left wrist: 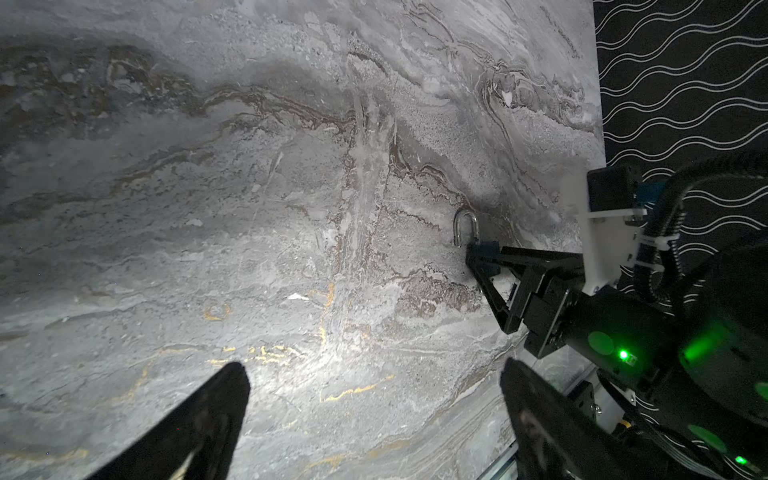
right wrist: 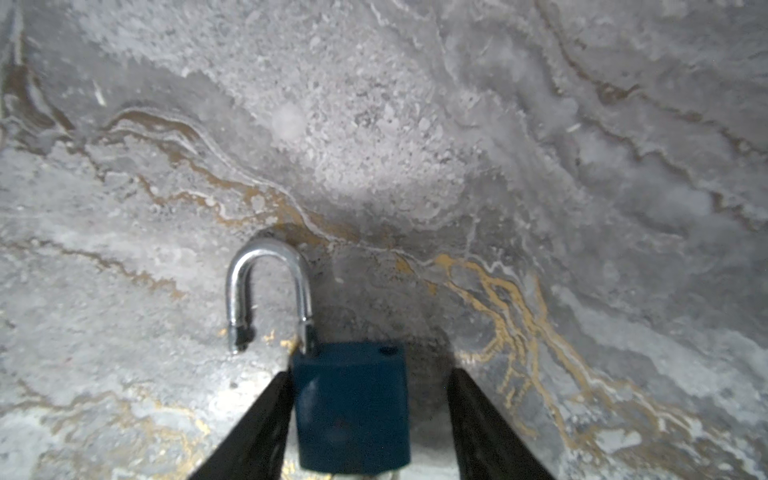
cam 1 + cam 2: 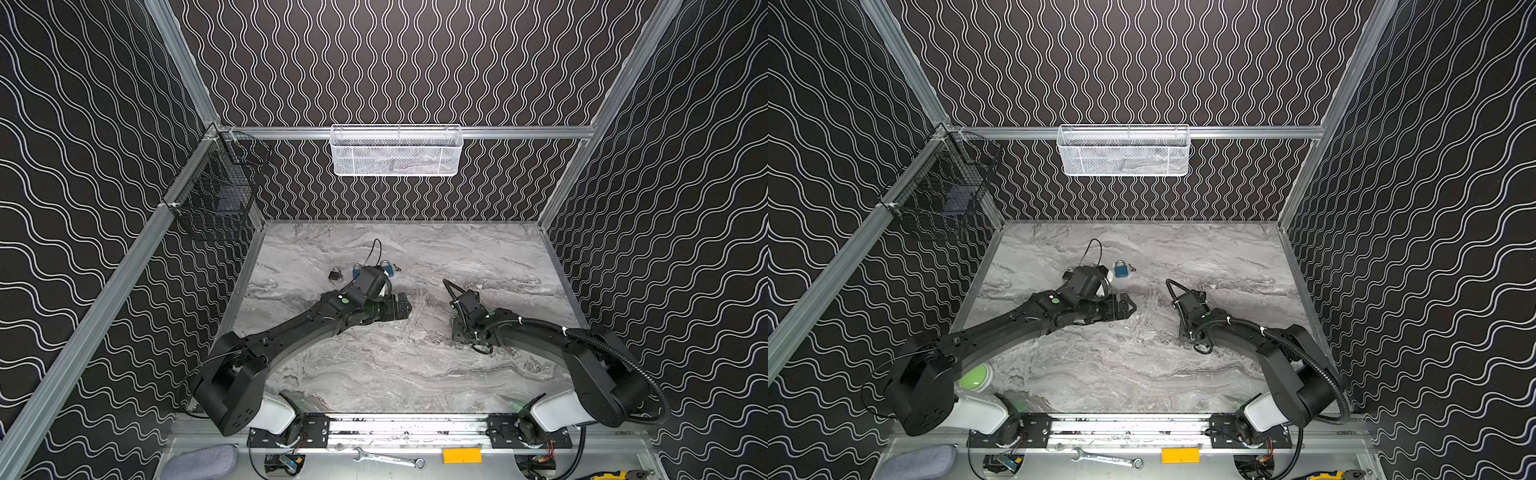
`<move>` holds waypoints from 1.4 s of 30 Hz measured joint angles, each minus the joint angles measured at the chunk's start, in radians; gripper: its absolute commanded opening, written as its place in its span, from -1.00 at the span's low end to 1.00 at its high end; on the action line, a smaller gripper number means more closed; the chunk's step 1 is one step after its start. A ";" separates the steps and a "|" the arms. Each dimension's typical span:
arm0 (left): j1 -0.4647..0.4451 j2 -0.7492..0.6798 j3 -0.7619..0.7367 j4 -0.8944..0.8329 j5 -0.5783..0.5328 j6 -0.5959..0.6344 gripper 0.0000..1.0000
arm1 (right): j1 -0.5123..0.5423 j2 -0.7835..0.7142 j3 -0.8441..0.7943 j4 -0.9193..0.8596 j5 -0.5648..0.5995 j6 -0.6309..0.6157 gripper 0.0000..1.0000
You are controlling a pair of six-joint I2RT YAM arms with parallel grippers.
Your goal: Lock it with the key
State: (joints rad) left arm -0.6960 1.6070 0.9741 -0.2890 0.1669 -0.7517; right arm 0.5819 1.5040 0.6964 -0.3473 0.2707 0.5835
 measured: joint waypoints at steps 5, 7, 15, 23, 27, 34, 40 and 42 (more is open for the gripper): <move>-0.001 0.000 0.004 -0.002 0.003 0.008 0.93 | 0.019 0.005 0.003 0.007 0.000 0.000 0.03; -0.001 0.004 0.010 -0.001 0.004 0.022 0.93 | 0.027 0.009 0.006 0.008 0.002 0.000 -0.02; 0.001 0.029 0.024 0.003 0.018 0.029 0.88 | 0.042 0.007 0.006 0.010 0.000 0.010 -0.51; 0.001 0.071 0.027 0.033 0.071 0.038 0.79 | 0.043 -0.071 -0.033 0.009 -0.061 0.007 -0.66; 0.001 0.093 0.026 0.069 0.107 0.043 0.76 | 0.044 -0.189 -0.058 0.039 -0.126 -0.002 -0.65; 0.001 0.142 0.018 0.147 0.175 0.041 0.74 | 0.043 -0.253 -0.049 0.082 -0.251 -0.027 -0.66; 0.000 0.175 0.008 0.242 0.236 0.022 0.68 | 0.043 -0.272 -0.029 0.093 -0.332 -0.028 -0.67; 0.000 0.195 0.012 0.259 0.248 0.019 0.63 | 0.044 -0.277 -0.022 0.101 -0.344 -0.030 -0.67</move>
State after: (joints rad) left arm -0.6960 1.8015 0.9863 -0.0303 0.4149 -0.7322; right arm 0.6258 1.2270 0.6743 -0.2466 -0.0738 0.5533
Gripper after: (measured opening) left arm 0.838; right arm 0.356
